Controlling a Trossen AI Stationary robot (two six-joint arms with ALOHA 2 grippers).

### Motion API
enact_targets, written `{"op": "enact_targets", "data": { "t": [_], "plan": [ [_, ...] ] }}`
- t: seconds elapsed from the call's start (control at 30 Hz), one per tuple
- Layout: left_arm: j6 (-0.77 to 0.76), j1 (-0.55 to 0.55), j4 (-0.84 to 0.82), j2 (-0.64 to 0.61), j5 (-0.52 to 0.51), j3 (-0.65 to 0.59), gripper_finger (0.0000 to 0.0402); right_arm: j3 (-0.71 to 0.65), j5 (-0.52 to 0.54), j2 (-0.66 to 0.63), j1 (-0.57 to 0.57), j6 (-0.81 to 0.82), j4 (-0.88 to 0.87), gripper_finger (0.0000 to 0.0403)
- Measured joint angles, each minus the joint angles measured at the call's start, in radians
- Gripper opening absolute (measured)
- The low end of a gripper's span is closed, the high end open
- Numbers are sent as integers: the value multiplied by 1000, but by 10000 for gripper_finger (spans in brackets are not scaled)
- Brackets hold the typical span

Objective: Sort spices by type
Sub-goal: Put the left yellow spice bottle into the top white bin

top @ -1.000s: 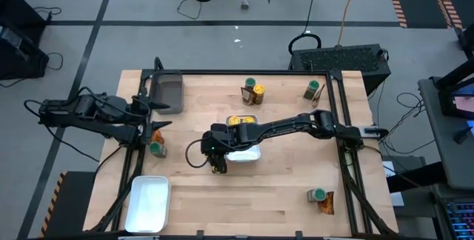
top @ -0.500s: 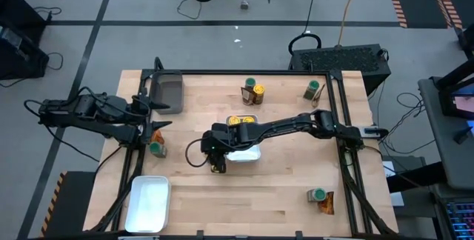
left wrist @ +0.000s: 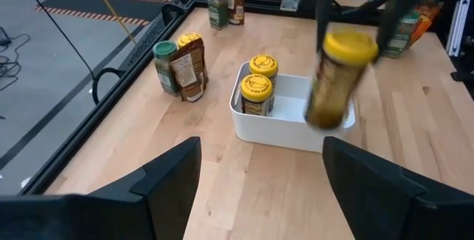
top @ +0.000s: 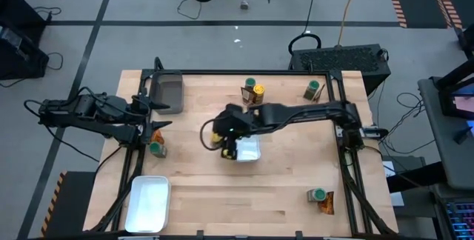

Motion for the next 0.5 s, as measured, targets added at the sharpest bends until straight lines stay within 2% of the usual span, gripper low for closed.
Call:
{"op": "enact_targets", "data": {
  "t": [0.27,0.5],
  "plan": [
    [-6,0,32,1,0,0,286,-3,65,-58,8,42,-206,201],
    [-6,0,48,1,-1,0,286,-148,104,-65,23,99,-136,201]
  ]
}}
